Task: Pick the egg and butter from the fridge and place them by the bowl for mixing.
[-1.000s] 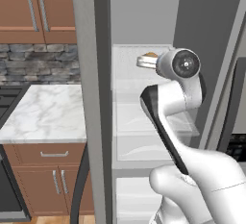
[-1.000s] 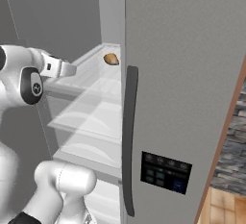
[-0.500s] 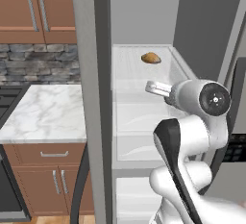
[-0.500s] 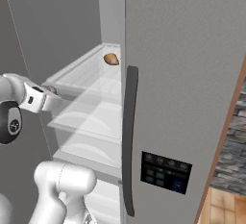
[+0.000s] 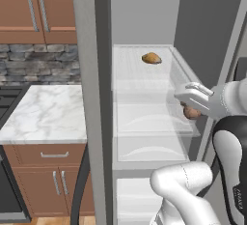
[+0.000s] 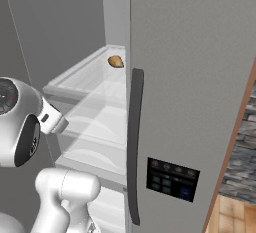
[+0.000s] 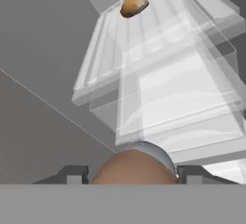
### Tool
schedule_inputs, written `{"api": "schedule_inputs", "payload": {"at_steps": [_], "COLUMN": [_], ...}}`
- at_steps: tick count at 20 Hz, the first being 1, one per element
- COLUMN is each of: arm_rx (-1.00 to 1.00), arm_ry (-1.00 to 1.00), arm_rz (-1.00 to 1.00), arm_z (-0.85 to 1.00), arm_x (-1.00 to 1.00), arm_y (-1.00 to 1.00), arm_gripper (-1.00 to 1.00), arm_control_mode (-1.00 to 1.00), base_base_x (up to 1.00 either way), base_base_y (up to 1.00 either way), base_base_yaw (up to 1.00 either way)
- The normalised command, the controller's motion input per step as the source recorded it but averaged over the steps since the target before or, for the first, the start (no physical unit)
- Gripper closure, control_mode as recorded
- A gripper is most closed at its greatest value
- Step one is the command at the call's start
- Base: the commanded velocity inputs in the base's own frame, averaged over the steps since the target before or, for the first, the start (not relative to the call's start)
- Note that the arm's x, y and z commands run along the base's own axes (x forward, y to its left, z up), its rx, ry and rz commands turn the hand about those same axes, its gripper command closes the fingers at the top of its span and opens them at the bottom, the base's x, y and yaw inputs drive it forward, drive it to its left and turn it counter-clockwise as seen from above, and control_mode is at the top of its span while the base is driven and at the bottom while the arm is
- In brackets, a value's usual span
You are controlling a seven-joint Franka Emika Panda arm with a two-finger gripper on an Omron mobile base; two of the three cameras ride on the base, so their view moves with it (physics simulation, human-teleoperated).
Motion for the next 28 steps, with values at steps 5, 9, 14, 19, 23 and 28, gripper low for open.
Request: {"api": "schedule_inputs", "payload": {"at_steps": [5,9,14,19,23,28], "arm_rx": [0.00,-0.01,-0.01,0.00,0.00,0.00], "arm_ry": [0.05,0.21,0.05,0.00,0.00,0.00], "arm_rz": [0.00,0.00,0.01,0.00,0.00,0.00], "arm_z": [-0.06,-0.48,-0.14,0.00,0.00,0.00], "arm_x": [-0.02,-0.30,-0.12,0.00,0.00,0.00], "arm_y": [0.03,0.18,0.05,0.00,0.00,0.00], "arm_gripper": [1.00,1.00,1.00,1.00,1.00,1.00], "arm_control_mode": [-1.00,-1.00,1.00,1.00,1.00,1.00], "base_base_x": [0.00,0.00,-0.64,-1.00,-1.00,-1.00], "base_base_y": [0.00,0.00,0.15,0.13,0.03,0.01], "base_base_yaw": [0.00,0.00,0.04,0.15,0.40,0.51]}}
